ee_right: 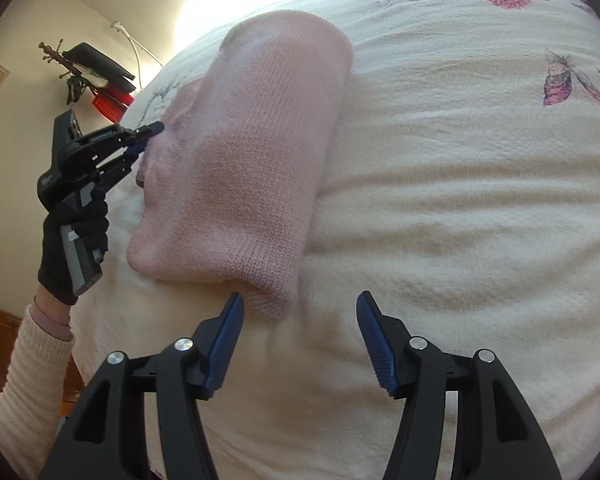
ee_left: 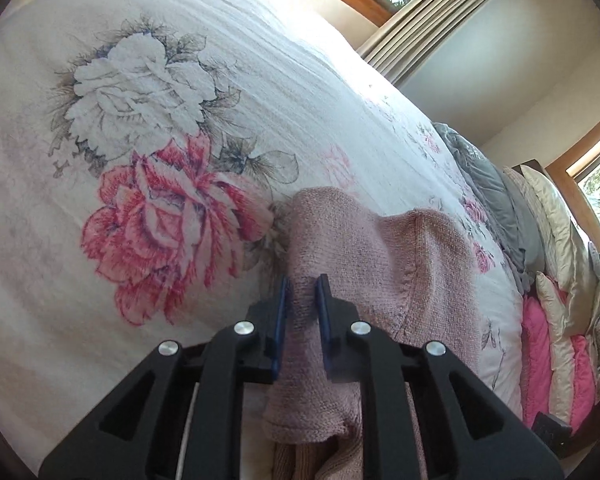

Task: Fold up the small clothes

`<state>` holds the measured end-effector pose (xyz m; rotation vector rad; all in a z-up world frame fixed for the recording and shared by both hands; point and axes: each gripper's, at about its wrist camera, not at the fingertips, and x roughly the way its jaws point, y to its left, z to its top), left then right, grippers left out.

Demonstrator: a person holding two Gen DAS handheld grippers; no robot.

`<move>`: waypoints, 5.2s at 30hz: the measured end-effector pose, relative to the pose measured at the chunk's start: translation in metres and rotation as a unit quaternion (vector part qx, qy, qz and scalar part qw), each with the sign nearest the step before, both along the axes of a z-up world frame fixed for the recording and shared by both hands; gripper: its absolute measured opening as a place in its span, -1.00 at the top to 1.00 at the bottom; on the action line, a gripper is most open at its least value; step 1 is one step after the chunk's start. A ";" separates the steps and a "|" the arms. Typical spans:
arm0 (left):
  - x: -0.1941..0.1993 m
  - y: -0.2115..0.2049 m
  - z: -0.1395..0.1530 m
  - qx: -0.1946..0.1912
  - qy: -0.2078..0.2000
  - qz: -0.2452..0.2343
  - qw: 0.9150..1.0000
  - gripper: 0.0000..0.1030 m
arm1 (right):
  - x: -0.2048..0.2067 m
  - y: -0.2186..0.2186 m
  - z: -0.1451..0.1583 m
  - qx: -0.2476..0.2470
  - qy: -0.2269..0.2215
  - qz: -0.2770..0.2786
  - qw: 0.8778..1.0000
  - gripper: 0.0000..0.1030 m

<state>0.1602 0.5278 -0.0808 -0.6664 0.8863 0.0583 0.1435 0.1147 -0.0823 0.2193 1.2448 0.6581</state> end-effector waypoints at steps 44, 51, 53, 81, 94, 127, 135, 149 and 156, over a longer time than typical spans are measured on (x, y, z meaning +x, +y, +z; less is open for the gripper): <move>0.028 -0.018 -0.052 -0.117 0.026 -0.162 0.979 -0.26 | 0.099 0.024 -0.026 0.131 0.054 -0.009 0.990 -0.65; 0.042 -0.042 -0.060 -0.126 0.030 -0.192 0.973 0.14 | 0.109 0.034 -0.048 0.183 0.091 -0.019 0.979 -0.68; 0.038 -0.038 -0.062 -0.144 0.027 -0.179 0.973 0.25 | 0.107 0.033 -0.046 0.189 0.086 -0.022 0.978 -0.55; -0.084 -0.206 -0.014 -0.181 -0.008 -0.243 0.953 0.35 | -0.027 -0.119 0.019 0.181 0.052 -0.039 0.981 -0.05; -0.109 -0.196 -0.058 -0.106 0.009 -0.190 0.976 -0.02 | -0.042 -0.111 -0.025 0.153 0.040 -0.070 0.985 -0.54; -0.255 -0.239 -0.008 0.135 0.013 -0.174 0.975 -0.35 | -0.173 -0.126 0.003 -0.083 -0.072 -0.133 0.985 -0.80; -0.279 -0.237 0.039 0.169 0.011 -0.147 0.975 -0.70 | -0.208 -0.108 0.040 -0.147 -0.123 -0.136 0.972 -0.92; -0.317 -0.249 0.085 0.249 0.008 -0.122 0.961 -0.76 | -0.252 -0.093 0.084 -0.171 -0.165 -0.143 0.961 -0.92; -0.330 -0.256 0.097 0.253 0.005 -0.121 0.960 -0.76 | -0.264 -0.092 0.091 -0.183 -0.175 -0.146 0.956 -0.92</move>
